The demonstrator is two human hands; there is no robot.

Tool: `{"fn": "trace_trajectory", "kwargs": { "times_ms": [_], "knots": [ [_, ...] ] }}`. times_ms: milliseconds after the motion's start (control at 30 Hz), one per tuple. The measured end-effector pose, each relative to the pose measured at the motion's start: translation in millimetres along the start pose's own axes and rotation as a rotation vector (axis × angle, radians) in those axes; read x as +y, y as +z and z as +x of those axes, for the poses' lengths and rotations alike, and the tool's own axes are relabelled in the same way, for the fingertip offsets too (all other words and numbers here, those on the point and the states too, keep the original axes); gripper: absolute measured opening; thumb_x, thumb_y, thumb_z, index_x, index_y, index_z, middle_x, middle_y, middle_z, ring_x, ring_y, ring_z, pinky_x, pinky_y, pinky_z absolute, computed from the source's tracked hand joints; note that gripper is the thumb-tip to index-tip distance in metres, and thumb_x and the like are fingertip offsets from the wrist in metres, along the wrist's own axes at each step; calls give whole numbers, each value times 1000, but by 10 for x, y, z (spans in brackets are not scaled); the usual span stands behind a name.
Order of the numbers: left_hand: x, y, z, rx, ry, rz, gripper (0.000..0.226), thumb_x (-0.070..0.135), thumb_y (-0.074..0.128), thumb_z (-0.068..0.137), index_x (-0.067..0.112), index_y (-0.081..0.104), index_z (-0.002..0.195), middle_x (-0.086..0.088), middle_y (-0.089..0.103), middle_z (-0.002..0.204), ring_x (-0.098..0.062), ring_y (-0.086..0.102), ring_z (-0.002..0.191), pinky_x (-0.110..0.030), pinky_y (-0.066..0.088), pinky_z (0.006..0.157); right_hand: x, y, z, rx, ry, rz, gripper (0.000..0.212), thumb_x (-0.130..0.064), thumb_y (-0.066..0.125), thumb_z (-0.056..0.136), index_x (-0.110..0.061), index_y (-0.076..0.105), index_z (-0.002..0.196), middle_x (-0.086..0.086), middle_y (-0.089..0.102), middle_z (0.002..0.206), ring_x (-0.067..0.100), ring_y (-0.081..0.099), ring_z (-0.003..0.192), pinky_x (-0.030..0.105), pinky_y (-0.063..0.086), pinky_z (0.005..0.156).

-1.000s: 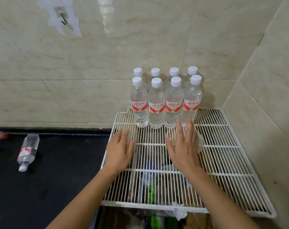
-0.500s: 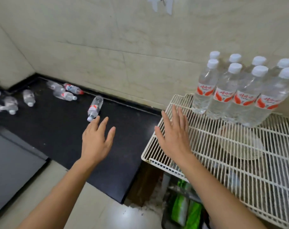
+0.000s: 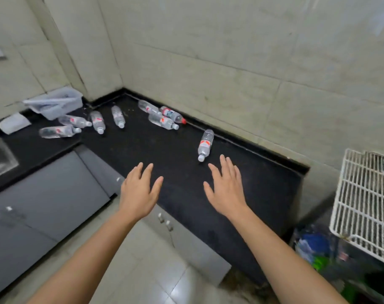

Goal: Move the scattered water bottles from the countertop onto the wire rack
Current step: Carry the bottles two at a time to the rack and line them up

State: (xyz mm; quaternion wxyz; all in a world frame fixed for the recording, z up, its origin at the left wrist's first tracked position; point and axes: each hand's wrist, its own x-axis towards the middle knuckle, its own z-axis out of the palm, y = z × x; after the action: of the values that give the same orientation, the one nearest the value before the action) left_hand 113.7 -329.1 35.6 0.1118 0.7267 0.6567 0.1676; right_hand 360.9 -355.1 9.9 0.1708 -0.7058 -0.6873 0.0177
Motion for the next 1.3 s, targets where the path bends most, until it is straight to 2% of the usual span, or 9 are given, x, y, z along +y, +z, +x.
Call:
{"fn": "trace_trajectory", "kwargs": {
  "times_ms": [133,367,533,700,867,1000,1133,1300],
  "knots": [
    [-454,-172,309,1,5,23,63,52,39,102,19,35,156,-13,29,163,-30,25,151,-47,25,120,-438,266,348,-41,-44,-11,60,-40,54,99,-13,43,152,20,22,166,36,13,156,50,16,124],
    [-860,27,1061,-95,10,7,65,53,40,102,20,30,157,-12,24,165,-29,21,153,-47,24,122,-654,899,1044,-104,3,-22,61,-39,54,98,-14,42,152,21,19,166,36,13,156,49,16,124],
    [-995,235,2088,-156,57,70,65,50,42,102,18,29,157,-14,23,165,-29,18,153,-47,24,122,-579,1387,1845,-166,93,7,63,-40,55,98,-15,39,154,21,15,167,36,13,155,48,18,125],
    [-889,317,3085,-238,148,131,65,51,41,102,19,27,158,-13,21,166,-29,17,153,-47,23,122,-338,1527,2586,-220,208,-14,65,-41,53,98,-17,34,155,20,14,167,36,15,154,47,18,124],
    [-833,498,3867,-313,216,144,67,50,45,101,18,28,157,-14,21,165,-29,17,153,-48,24,121,-118,1622,3094,-289,407,-9,69,-41,58,94,-15,34,153,19,19,163,36,21,150,48,27,120],
    [-931,774,4412,-400,307,191,68,50,47,100,17,28,157,-16,22,164,-31,18,152,-49,26,120,-38,1794,3284,-349,583,-4,81,-38,59,95,-9,18,158,21,10,165,39,14,152,47,22,121],
    [-1073,1073,5015,-499,414,242,70,50,50,98,17,28,156,-17,21,164,-32,18,152,-52,27,119,-3,2003,3413,-372,845,46,81,-36,62,93,-11,19,157,22,6,167,43,13,152,49,22,121],
    [-1252,1422,5801,-602,561,307,74,47,57,95,14,28,154,-19,22,163,-37,24,149,-54,30,116,-115,2254,3507,-337,1190,185,104,-34,68,89,-19,-5,161,20,6,166,42,24,148,49,30,116]
  ]
}}
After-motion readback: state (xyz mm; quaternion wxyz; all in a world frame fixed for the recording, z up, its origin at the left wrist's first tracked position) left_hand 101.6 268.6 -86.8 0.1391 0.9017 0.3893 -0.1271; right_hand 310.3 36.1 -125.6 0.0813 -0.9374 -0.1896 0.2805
